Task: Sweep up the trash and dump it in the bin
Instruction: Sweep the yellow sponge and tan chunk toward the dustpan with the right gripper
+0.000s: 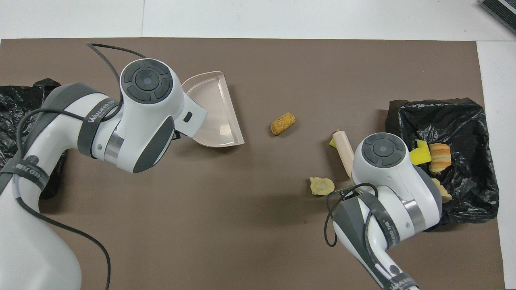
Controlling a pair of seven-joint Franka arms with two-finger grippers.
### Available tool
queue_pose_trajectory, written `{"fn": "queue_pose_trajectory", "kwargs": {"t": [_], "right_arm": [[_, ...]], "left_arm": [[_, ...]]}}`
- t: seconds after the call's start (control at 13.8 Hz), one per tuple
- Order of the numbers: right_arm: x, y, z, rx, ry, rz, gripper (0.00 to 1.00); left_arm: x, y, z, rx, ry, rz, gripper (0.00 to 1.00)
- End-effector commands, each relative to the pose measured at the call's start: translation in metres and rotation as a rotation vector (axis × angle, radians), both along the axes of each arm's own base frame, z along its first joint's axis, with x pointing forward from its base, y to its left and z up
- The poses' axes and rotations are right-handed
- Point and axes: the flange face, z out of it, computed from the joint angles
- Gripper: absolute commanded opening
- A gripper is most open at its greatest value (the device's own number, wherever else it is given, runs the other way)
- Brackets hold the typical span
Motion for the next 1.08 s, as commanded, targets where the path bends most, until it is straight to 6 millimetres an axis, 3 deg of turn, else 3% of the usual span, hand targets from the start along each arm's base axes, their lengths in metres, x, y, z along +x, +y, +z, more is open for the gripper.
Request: {"fn": "queue_pose_trajectory", "kwargs": {"t": [0.0, 0.14, 0.36, 0.43, 0.72, 0.79, 0.87, 1.01], "right_arm": [[0.024, 0.011, 0.026, 0.032, -0.009, -0.044, 0.0], [0.031, 0.004, 0.025, 0.021, -0.03, -0.064, 0.0], [0.044, -0.042, 0.015, -0.01, -0.045, -0.129, 0.0], [0.038, -0.044, 0.012, -0.017, -0.031, -0.135, 0.0], [0.001, -0.03, 0.003, 0.006, 0.029, -0.132, 0.0], [-0.011, -0.028, -0.006, 0.003, 0.046, -0.122, 0.0], [-0.022, -0.017, -0.01, -0.004, 0.05, -0.098, 0.0], [-0.034, -0.016, -0.015, -0.017, 0.061, -0.108, 0.0]], "left_arm": [[-0.003, -0.004, -0.001, 0.015, 0.004, -0.063, 0.0], [-0.011, -0.009, -0.005, 0.019, 0.015, -0.072, 0.0], [-0.015, -0.016, -0.01, 0.0, -0.005, -0.082, 0.0], [-0.014, -0.016, -0.009, -0.006, -0.011, -0.084, 0.0], [-0.017, -0.02, -0.023, -0.001, 0.004, -0.092, 0.0], [-0.019, -0.019, -0.024, 0.0, 0.007, -0.092, 0.0], [-0.021, -0.021, -0.025, 0.001, 0.01, -0.095, 0.0], [-0.024, -0.021, -0.029, 0.004, 0.015, -0.099, 0.0]]}}
